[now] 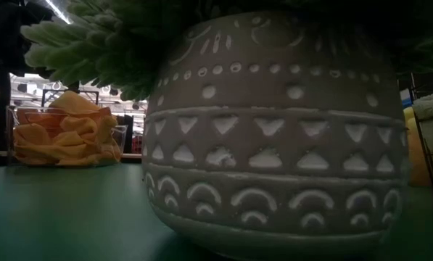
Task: Sort microfiber towel by color & place in baskets
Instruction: Put the yellow microfiber towel into the yellow bin
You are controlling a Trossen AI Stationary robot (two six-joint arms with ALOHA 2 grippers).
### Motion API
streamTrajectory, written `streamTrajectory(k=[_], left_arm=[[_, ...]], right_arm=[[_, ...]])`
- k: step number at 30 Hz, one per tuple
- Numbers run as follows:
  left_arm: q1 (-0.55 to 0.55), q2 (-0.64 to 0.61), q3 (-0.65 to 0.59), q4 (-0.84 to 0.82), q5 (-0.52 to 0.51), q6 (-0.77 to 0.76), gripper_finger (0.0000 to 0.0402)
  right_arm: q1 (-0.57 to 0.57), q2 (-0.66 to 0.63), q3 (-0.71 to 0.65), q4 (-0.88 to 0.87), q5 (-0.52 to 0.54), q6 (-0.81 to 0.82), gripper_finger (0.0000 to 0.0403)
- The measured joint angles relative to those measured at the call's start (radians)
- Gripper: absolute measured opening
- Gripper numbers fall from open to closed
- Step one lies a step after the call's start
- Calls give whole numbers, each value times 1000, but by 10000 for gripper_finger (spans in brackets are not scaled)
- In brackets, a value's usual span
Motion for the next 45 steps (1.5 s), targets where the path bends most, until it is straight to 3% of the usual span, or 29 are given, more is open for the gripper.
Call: streamTrajectory(k=[23, 37, 45], left_arm=[[0, 0, 0, 0, 0, 1, 89], [0, 1, 0, 0, 0, 1, 89], [0, 1, 0, 0, 0, 1, 89]], right_arm=[[0, -47, 608, -789, 55, -102, 2], [1, -366, 636, -903, 192, 140, 1], [1, -536, 636, -1001, 237, 196, 1]])
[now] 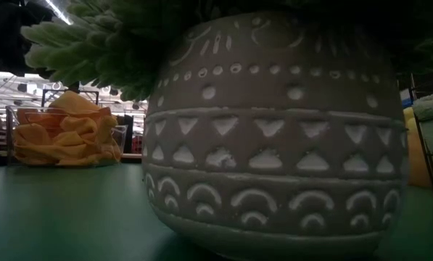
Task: Sort microfiber towel by color & place in baskets
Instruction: Put the yellow microfiber towel into the yellow bin
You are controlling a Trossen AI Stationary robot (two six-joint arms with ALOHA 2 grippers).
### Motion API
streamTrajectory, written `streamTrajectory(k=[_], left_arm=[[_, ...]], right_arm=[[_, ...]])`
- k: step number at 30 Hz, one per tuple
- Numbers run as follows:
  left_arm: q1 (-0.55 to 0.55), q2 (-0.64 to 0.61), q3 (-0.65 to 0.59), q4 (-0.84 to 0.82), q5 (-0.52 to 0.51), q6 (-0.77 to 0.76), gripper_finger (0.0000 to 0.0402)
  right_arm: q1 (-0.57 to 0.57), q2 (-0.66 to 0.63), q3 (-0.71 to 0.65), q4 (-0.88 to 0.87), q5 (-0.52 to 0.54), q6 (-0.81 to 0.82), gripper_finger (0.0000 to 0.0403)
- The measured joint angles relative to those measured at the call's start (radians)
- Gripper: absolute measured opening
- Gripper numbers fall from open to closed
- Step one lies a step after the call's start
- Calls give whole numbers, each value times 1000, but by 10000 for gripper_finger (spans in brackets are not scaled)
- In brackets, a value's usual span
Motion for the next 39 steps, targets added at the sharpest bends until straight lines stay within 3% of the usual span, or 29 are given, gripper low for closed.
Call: streamTrajectory(k=[9, 14, 24, 29, 39], left_arm=[[0, 0, 0, 0, 0, -1, 89], [0, 0, 0, 0, 0, -2, 89], [0, 0, 0, 0, 0, -6, 89], [0, 0, 0, 0, 0, -8, 89], [0, 0, 0, 0, 0, -8, 89]], right_arm=[[0, -111, -2, -162, 169, 21, 1], [0, -169, -84, -174, 245, 23, 1], [0, -374, -520, -141, 270, 188, 1], [0, -460, -755, -16, 199, 274, 1], [-1, -455, -1080, 305, 132, 288, 1]])
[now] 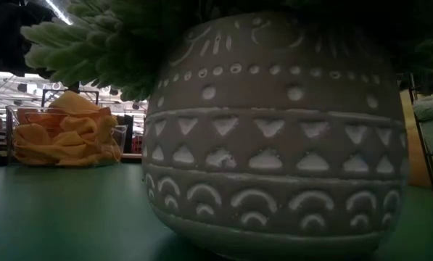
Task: Sort microfiber towel by color & place in baskets
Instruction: Put the yellow microfiber towel into the yellow bin
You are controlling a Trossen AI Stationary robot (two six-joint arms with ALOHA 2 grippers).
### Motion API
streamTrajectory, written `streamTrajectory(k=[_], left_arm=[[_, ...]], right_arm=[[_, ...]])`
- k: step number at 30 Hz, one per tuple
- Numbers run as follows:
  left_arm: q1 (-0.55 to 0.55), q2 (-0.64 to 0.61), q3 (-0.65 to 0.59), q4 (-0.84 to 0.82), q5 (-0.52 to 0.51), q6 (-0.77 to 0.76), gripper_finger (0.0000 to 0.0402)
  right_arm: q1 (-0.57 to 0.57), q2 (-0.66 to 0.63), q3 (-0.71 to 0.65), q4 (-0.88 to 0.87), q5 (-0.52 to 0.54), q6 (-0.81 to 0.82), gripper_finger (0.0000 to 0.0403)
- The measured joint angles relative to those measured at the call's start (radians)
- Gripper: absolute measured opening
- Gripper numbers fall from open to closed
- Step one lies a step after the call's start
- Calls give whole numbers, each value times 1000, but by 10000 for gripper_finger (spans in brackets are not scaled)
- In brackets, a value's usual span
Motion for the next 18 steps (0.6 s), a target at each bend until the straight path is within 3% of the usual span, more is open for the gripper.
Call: streamTrajectory(k=[7, 18], left_arm=[[0, 0, 0, 0, 0, 0, 89], [0, 0, 0, 0, 0, 7, 89]], right_arm=[[0, 25, -131, 20, 79, 108, 1], [0, 22, -292, 201, 87, 225, 1]])
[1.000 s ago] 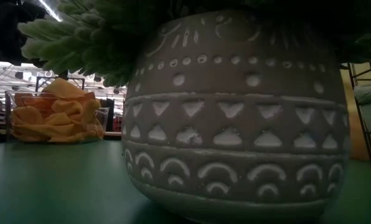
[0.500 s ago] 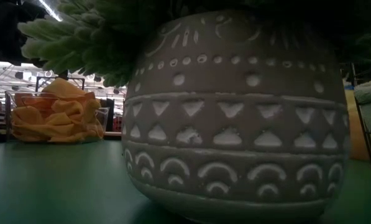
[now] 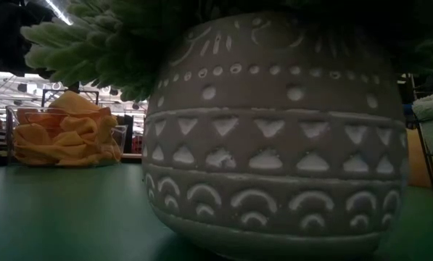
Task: Sort microfiber towel by color & place in baskets
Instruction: Put the yellow microfiber towel into the yellow bin
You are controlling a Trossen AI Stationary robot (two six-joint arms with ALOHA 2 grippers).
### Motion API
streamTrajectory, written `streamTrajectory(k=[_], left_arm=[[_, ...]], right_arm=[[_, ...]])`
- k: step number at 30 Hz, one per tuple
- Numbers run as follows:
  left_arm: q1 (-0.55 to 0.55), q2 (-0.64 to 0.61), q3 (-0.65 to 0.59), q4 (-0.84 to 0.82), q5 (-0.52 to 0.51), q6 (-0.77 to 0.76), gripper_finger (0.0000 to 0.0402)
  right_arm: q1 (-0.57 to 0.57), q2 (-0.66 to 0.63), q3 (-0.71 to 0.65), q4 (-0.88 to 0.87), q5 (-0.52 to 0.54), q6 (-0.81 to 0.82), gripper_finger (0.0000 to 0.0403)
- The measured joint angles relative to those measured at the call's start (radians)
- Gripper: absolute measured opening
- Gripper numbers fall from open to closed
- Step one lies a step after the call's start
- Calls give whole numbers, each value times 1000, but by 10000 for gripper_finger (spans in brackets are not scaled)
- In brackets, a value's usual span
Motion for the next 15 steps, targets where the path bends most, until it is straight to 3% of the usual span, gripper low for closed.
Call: streamTrajectory(k=[15], left_arm=[[0, 0, 0, 0, 0, 1, 89]], right_arm=[[0, 1, -3, 24, 17, 0, 37]])
